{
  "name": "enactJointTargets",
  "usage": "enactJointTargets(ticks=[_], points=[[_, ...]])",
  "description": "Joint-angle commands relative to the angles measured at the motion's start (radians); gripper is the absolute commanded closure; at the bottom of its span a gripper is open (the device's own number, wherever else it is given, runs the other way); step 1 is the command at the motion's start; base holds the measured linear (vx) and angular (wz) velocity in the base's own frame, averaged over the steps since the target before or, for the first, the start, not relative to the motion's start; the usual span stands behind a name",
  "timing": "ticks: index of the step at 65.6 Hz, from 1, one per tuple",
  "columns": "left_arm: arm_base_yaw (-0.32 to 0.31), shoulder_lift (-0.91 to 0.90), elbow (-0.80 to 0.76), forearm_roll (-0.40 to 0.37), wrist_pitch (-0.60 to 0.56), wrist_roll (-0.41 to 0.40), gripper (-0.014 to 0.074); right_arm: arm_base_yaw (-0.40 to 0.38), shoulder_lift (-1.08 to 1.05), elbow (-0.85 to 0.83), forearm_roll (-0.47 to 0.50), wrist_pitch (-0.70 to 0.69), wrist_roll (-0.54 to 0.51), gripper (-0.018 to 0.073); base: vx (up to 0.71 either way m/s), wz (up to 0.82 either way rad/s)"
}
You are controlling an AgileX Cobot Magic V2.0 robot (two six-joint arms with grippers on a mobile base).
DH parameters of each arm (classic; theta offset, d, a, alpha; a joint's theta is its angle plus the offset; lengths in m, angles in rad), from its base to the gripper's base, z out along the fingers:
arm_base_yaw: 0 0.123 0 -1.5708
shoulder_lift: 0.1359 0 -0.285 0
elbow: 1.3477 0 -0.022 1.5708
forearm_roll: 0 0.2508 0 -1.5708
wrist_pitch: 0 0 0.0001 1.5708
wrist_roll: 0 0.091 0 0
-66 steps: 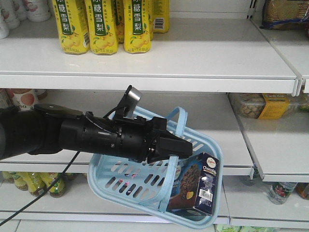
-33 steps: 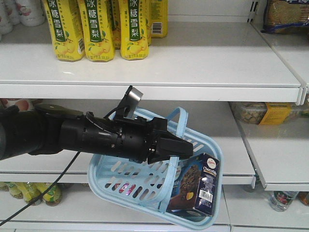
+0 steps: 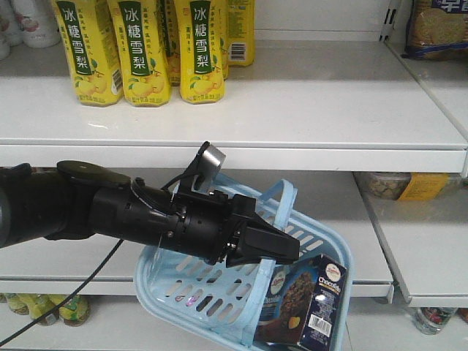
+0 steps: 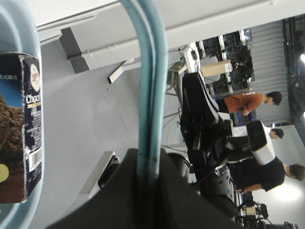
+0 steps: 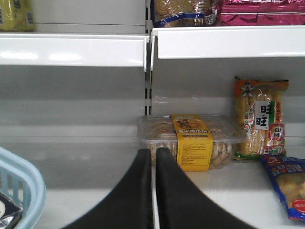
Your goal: Left arm holds basket, right arm returns cookies
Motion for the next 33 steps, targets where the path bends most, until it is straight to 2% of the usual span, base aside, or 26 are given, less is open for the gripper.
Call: enactJointTargets(ticks=[1,33], points=[[0.009,-0.056,-0.036,-0.158,-0.009,0.025,0.0599,-0.001,-0.008,0.017,-0.010,-0.075,-0.002,0.0565,0.05,0.03],[0.009,-0.056,-0.036,-0.158,-0.009,0.025,0.0599,-0.001,-0.008,0.017,-0.010,-0.075,-0.002,0.0565,0.02,0.01]])
